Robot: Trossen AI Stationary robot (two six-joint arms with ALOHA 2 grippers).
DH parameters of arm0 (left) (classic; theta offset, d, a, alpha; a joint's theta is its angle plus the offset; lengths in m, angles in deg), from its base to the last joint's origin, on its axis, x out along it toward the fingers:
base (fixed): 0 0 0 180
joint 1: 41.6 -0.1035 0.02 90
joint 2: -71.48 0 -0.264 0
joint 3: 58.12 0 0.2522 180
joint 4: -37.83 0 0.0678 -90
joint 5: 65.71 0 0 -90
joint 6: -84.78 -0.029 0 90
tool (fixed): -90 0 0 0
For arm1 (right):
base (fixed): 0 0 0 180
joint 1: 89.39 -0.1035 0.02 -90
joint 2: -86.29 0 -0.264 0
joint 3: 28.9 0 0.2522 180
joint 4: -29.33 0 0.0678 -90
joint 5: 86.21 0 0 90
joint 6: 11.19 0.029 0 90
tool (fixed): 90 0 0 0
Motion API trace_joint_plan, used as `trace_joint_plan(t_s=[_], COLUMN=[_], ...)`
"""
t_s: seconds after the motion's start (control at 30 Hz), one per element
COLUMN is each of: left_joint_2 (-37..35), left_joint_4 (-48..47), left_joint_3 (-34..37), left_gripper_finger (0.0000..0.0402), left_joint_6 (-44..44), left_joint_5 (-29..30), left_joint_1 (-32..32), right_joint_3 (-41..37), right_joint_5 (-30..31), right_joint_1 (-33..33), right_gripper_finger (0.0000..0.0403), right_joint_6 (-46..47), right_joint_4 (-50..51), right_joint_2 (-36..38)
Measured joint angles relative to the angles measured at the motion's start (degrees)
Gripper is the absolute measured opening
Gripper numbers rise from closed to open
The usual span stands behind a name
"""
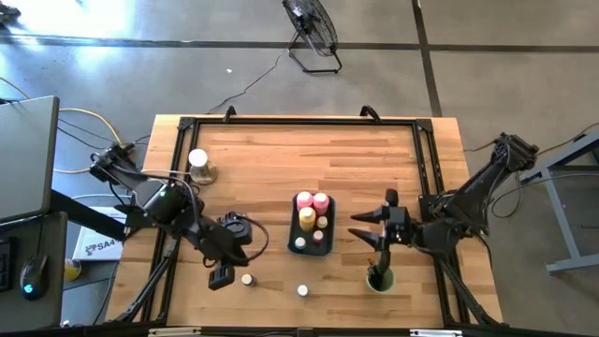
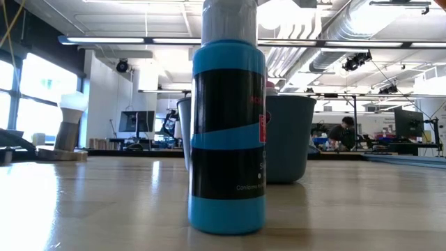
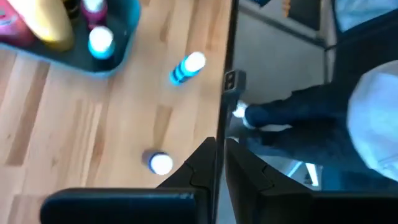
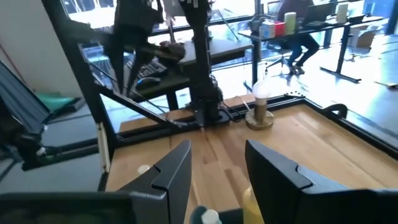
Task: Pick & Place Paint Supplies
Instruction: Put the small dark blue and black paint bottle into the blue bin
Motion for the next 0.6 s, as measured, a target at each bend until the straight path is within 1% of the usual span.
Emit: trace_joint_plan(t_s=[0.17,0.3,0.47,0.6], left_joint_2=[1.46,4.22,7.74,10.28], left_joint_4=[-5.88,-10.38,-11.80,-11.83], left_joint_3=[0.00,0.07,0.04,0.04], left_gripper_finger=[0.0030,0.0030,0.0030,0.0030], left_joint_6=[-0.19,-0.22,-0.20,-0.89], left_joint_5=[1.89,4.66,7.74,7.61], left_joint_1=[1.03,3.89,7.04,7.48], right_joint_3=[0.00,0.00,0.00,0.00], right_joint_5=[-2.93,-4.17,-4.02,-3.97], right_joint_1=[1.90,2.66,2.71,2.69], right_gripper_finger=[0.0144,0.0144,0.0144,0.0144], right_joint_6=[0.04,1.34,1.44,1.19], right_joint_4=[-1.82,-1.70,-1.67,-1.67], right_joint_2=[0.00,-0.02,-0.02,-0.02])
